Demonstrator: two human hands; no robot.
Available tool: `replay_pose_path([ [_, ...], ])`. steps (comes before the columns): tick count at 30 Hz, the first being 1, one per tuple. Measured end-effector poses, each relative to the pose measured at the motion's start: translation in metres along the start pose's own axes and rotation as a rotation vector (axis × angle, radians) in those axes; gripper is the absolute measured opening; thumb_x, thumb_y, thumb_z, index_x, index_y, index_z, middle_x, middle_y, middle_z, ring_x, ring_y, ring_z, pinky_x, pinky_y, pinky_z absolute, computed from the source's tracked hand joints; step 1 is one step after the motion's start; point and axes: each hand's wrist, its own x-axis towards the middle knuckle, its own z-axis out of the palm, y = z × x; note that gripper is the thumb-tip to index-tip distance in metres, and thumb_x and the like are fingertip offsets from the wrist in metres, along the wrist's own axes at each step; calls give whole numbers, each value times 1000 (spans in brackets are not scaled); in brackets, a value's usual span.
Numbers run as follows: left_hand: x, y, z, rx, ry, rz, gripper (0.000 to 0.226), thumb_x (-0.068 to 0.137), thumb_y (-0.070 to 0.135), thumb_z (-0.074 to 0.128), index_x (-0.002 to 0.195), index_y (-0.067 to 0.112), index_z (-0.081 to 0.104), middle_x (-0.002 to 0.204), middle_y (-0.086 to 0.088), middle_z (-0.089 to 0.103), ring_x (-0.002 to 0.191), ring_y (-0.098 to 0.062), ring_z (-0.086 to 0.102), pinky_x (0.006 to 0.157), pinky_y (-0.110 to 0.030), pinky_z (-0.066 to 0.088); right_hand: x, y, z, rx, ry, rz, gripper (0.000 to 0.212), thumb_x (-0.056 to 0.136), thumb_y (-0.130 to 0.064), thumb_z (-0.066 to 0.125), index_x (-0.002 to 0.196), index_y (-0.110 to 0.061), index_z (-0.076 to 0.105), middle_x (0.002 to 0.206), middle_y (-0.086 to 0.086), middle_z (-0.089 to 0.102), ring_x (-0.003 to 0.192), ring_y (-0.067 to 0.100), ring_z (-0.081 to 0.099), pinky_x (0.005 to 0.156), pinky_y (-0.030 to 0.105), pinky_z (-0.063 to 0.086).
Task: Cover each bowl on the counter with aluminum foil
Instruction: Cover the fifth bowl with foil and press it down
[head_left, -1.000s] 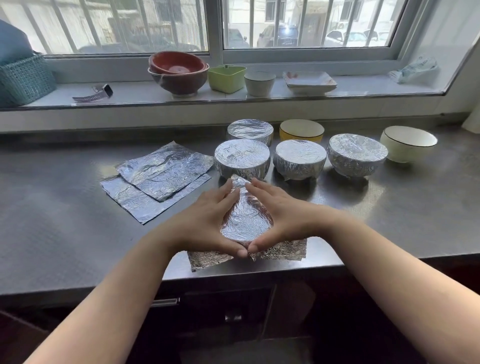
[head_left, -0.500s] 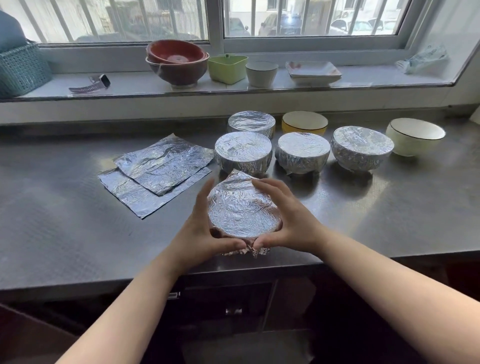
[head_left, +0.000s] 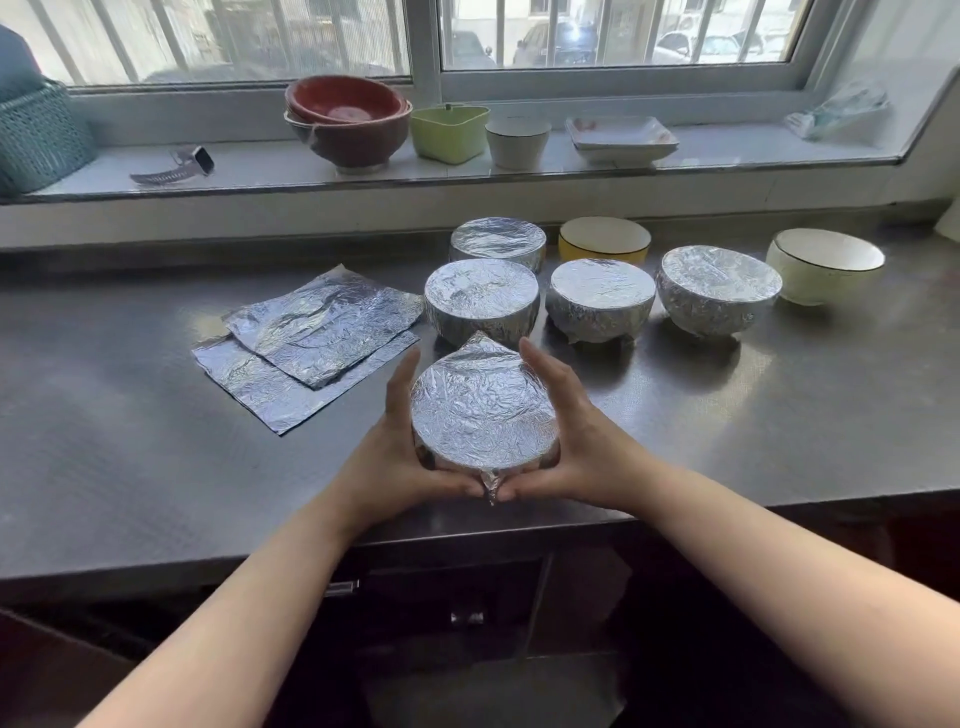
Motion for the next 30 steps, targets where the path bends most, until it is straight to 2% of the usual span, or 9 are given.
replay_pose_path([
  [5,-1,-2,3,-50,-26,-13,150,48,19,97,150,45,-10,136,28,42,128,1,49,100,-21,45,1,-3,-1,35,-1,23,133,56,-40,93,151,-43,-1,159,-4,8,149,7,8,121,27,16],
  [8,-2,-3,4,-79,-21,-33,147,45,25,93,148,50,-8,138,24,44,130,-2,48,102,-26,46,-2,-2,4,240,-21,130,141,56,-24,94,151,-44,-8,161,2,9,145,13,30,110,43,41],
  [10,-2,-3,5,-89,-12,-68,149,40,31,92,151,43,-7,140,20,42,132,-2,47,108,-33,42,-7,-2,7,423,-34,177,142,62,8,86,150,-44,-14,155,6,26,124,11,57,89,32,55],
  [12,-2,-2,5,-79,-11,-95,151,37,37,91,154,33,-5,139,25,39,131,4,43,112,-32,37,-10,1,11,456,-25,187,139,64,19,78,151,-38,-14,149,-2,33,118,4,59,85,23,53],
  [18,1,6,-6,-2,-134,-168,140,52,12,92,151,36,-4,148,11,37,128,0,45,108,-24,38,-12,5,16,403,45,230,128,55,-15,92,149,-41,8,148,-10,30,136,5,41,111,32,40],
  [23,11,33,-46,149,-212,-198,115,55,93,53,151,46,9,154,29,12,138,9,17,116,-24,12,-12,3,14,395,25,238,129,57,-16,92,151,-39,6,147,-20,27,138,10,40,112,46,39],
  [25,23,55,-49,191,-82,-97,123,51,103,25,153,35,22,148,25,19,132,8,19,107,-15,16,-12,1,14,407,22,264,133,57,-17,92,153,-36,2,151,-12,26,138,7,40,110,39,43],
  [27,41,78,-33,269,-76,51,96,75,89,20,148,28,36,146,19,33,128,6,31,96,-6,26,-12,-2,12,436,24,261,132,62,-2,90,154,-28,0,154,1,25,132,-6,42,98,17,46],
  [30,71,80,-10,414,-219,51,51,102,51,30,142,25,48,143,5,51,127,-9,47,103,-27,39,-12,-5,10,477,20,227,125,65,11,83,154,-21,1,156,6,20,114,-18,51,82,5,44],
])
